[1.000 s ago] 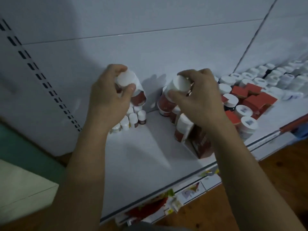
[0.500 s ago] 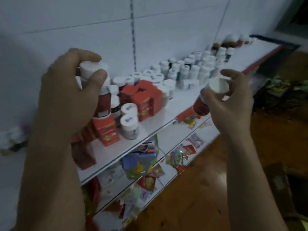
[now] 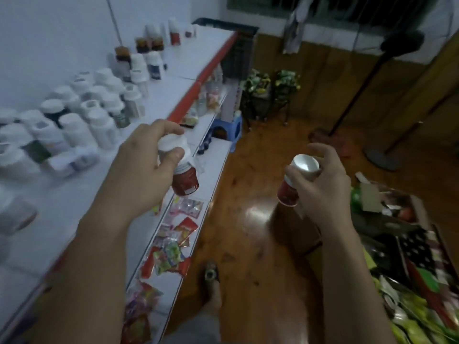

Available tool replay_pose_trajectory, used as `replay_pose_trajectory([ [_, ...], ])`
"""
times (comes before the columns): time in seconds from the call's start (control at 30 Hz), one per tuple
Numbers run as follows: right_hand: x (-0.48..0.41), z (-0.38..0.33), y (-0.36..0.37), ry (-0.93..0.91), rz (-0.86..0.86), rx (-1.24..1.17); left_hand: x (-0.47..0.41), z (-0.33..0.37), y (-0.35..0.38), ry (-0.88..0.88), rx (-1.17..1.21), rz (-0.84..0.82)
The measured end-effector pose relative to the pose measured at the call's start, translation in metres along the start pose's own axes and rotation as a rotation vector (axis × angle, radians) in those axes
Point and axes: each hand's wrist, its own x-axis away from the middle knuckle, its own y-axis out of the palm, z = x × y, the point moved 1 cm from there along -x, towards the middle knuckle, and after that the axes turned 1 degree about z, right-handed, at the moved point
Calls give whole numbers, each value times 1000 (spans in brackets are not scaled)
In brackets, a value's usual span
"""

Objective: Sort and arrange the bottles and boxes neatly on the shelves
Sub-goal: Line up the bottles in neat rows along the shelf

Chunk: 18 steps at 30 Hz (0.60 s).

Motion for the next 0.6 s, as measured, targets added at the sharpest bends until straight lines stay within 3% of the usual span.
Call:
replay_pose_trajectory([
  [0.2, -140, 27, 25, 1, 2, 135, -149, -15, 68, 41, 0, -131],
  [0.4, -266, 24, 65, -41, 60, 119, -295, -22, 96, 63, -29, -121],
  [0.6, -361, 28, 146, -61, -85, -1, -386, -54, 111, -55, -72, -85],
])
